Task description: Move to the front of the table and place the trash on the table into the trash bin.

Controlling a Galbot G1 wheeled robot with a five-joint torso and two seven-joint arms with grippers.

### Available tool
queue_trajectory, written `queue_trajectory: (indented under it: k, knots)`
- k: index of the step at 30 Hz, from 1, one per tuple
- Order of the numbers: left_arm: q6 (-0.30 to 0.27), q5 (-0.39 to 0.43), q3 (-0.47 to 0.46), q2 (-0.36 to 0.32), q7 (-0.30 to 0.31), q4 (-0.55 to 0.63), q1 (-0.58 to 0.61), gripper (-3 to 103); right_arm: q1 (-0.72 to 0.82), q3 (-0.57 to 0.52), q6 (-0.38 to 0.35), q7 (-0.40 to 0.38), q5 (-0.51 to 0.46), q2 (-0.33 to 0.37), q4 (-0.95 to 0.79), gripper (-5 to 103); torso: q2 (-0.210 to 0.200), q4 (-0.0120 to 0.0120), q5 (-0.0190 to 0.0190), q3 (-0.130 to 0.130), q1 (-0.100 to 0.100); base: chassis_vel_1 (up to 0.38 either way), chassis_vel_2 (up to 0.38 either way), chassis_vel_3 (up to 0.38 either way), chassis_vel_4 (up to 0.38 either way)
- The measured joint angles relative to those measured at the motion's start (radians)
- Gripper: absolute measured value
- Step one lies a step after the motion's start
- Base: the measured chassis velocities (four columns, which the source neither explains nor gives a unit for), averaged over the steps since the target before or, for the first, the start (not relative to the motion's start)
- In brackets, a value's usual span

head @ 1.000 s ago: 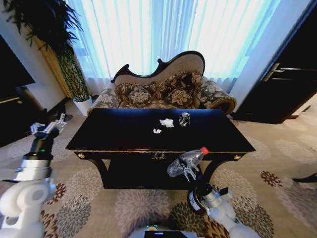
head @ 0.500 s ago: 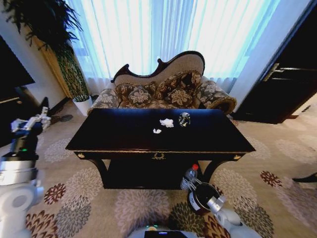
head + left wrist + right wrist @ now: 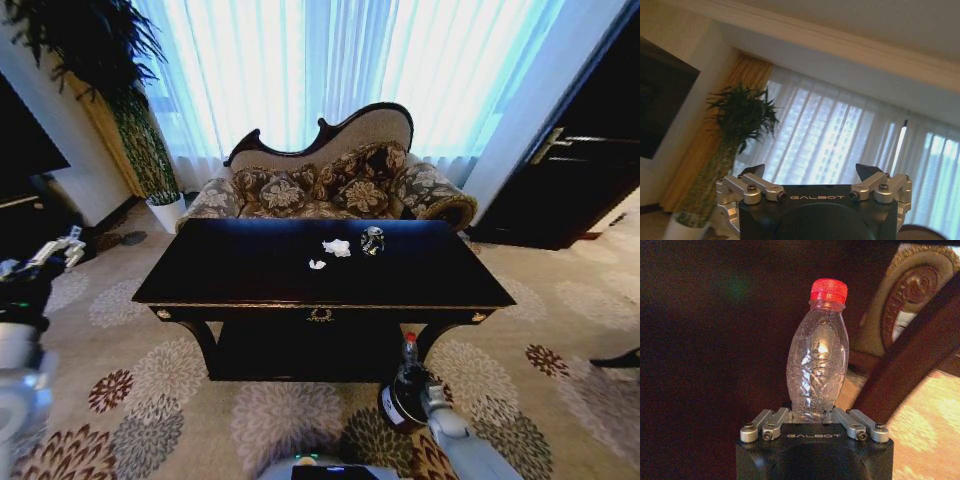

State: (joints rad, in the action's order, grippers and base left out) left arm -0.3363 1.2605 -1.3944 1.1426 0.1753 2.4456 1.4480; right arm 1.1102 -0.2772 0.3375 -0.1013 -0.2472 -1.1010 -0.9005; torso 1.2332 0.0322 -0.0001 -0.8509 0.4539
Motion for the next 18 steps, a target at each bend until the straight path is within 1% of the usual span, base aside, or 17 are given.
queue_trajectory:
  k: [1,2,3,5,7,8,9,10,11,13,18]
  knots:
    - [-0.006,0.026,-0.013,-0.004,0.005,0.011,-0.001,100,-0.009,0.000,-0.013,-0.011,0.005,-0.001,0.023,25,0.000,0.0002,-0.0001,0.000,0.000,0.000,0.000,0.000,0.000]
    - [-0.006,0.026,-0.013,-0.004,0.005,0.011,-0.001,100,-0.009,0.000,-0.013,-0.011,0.005,-0.001,0.023,25,0.000,0.0002,-0.0001,0.000,0.000,0.000,0.000,0.000,0.000]
    - [-0.010,0.042,-0.024,-0.008,0.007,0.022,-0.004,100,-0.019,0.000,-0.027,-0.023,-0.012,-0.003,0.049,25,0.000,0.0003,0.0000,0.000,0.000,0.000,0.000,0.000,0.000]
    - [-0.010,0.048,-0.031,-0.008,0.007,0.035,-0.008,100,-0.042,0.001,-0.045,-0.049,-0.071,-0.007,0.099,25,0.000,0.0003,-0.0001,0.000,0.000,0.000,0.000,0.000,0.000]
    - [-0.010,0.048,-0.031,-0.007,0.007,0.039,-0.008,100,-0.049,0.001,-0.049,-0.055,-0.087,-0.008,0.114,25,0.000,0.0004,-0.0001,0.000,0.000,0.000,0.000,0.000,0.000]
    - [-0.010,0.049,-0.032,-0.001,0.005,0.046,-0.008,100,-0.068,-0.001,-0.060,-0.065,-0.129,-0.013,0.157,25,0.000,0.0003,0.0000,0.000,0.000,0.000,0.000,0.000,0.000]
    - [-0.009,0.049,-0.032,0.003,0.004,0.051,-0.004,100,-0.079,-0.003,-0.068,-0.065,-0.159,-0.017,0.179,25,0.000,0.0002,-0.0001,0.000,0.000,0.000,0.000,0.000,0.000]
    - [-0.009,0.049,-0.032,0.003,0.004,0.051,-0.004,100,-0.079,-0.003,-0.068,-0.065,-0.159,-0.017,0.179,25,0.000,0.0002,-0.0001,0.000,0.000,0.000,0.000,0.000,0.000]
    - [-0.008,0.049,-0.032,0.006,0.003,0.054,0.001,100,-0.085,-0.004,-0.077,-0.064,-0.187,-0.022,0.194,25,0.000,0.0003,-0.0004,0.000,0.000,0.000,0.000,0.000,0.000]
    - [-0.006,0.050,-0.045,0.006,0.001,0.057,0.009,100,-0.094,-0.007,-0.092,-0.053,-0.227,-0.034,0.212,25,0.000,0.0003,0.0001,0.000,0.000,0.000,0.000,0.000,0.000]
    - [-0.004,0.081,-0.085,-0.004,-0.003,0.057,0.017,100,-0.111,-0.019,-0.094,-0.037,-0.227,-0.043,0.241,25,0.000,0.0002,0.0000,0.000,0.000,0.000,0.000,0.000,0.000]
